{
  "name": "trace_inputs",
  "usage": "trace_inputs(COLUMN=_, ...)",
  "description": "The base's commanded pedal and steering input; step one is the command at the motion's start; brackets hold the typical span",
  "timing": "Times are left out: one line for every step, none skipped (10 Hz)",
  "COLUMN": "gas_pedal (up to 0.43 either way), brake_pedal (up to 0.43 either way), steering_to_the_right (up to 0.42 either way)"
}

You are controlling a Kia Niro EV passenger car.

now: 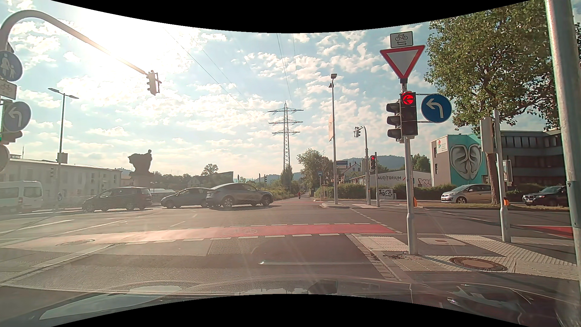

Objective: Follow the waypoints while adhering to traffic rules and regulations

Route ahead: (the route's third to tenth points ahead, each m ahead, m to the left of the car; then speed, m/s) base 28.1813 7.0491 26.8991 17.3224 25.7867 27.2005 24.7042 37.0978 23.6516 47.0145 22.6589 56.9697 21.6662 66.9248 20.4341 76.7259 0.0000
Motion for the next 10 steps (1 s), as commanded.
trace_inputs(gas_pedal=0.000, brake_pedal=0.226, steering_to_the_right=-0.009)
trace_inputs(gas_pedal=0.000, brake_pedal=0.232, steering_to_the_right=-0.009)
trace_inputs(gas_pedal=0.000, brake_pedal=0.232, steering_to_the_right=-0.009)
trace_inputs(gas_pedal=0.000, brake_pedal=0.232, steering_to_the_right=-0.009)
trace_inputs(gas_pedal=0.000, brake_pedal=0.232, steering_to_the_right=-0.009)
trace_inputs(gas_pedal=0.000, brake_pedal=0.232, steering_to_the_right=-0.008)
trace_inputs(gas_pedal=0.000, brake_pedal=0.232, steering_to_the_right=-0.008)
trace_inputs(gas_pedal=0.000, brake_pedal=0.232, steering_to_the_right=-0.008)
trace_inputs(gas_pedal=0.000, brake_pedal=0.226, steering_to_the_right=-0.008)
trace_inputs(gas_pedal=0.000, brake_pedal=0.232, steering_to_the_right=-0.009)
